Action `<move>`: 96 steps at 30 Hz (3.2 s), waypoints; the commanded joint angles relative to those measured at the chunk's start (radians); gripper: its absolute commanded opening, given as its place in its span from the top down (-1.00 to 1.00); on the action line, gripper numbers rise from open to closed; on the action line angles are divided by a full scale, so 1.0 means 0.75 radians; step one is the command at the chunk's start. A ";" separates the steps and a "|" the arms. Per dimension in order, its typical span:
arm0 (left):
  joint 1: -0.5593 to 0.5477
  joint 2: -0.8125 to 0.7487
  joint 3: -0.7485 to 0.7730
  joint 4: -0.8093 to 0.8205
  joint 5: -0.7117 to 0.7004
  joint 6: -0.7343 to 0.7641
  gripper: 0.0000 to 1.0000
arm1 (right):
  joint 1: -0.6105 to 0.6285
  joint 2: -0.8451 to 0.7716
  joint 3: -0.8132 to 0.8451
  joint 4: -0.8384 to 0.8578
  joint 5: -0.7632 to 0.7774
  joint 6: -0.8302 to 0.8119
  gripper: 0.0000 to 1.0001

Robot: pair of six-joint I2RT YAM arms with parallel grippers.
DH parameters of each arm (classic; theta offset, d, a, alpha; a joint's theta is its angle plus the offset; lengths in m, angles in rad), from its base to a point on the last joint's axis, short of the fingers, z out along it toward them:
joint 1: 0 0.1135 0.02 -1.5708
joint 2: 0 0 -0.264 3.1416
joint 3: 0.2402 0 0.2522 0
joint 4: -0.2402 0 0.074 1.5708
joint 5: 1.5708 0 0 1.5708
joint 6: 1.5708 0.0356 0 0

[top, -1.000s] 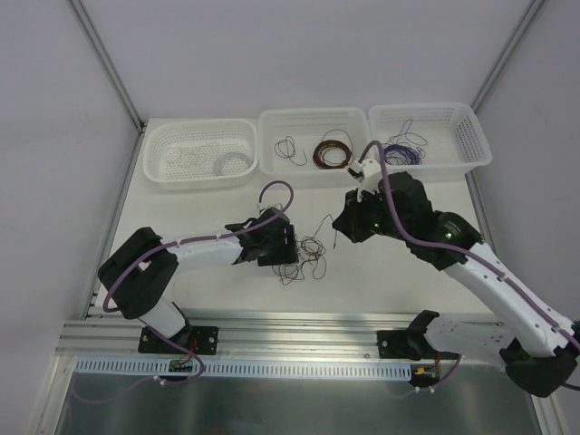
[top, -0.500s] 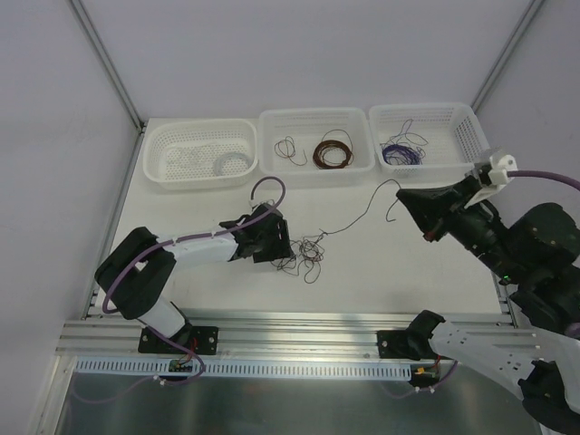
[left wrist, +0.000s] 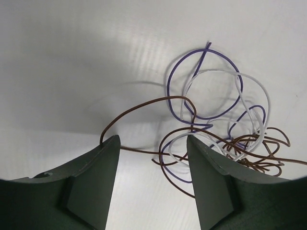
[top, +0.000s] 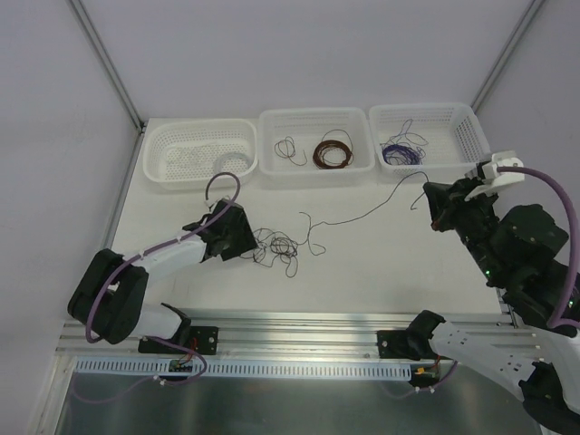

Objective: Untangle the cables

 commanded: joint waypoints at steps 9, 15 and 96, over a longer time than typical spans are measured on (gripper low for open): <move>0.275 -0.288 -0.229 -0.112 -0.148 -0.074 0.38 | -0.014 -0.081 -0.020 -0.136 0.446 0.028 0.99; 0.455 -0.362 -0.270 -0.143 -0.155 -0.086 0.80 | -0.016 -0.083 0.025 -0.177 0.417 0.024 0.99; 0.439 -0.741 0.008 -0.253 -0.054 0.824 -0.98 | -1.127 1.571 0.925 0.703 -0.438 -0.023 0.99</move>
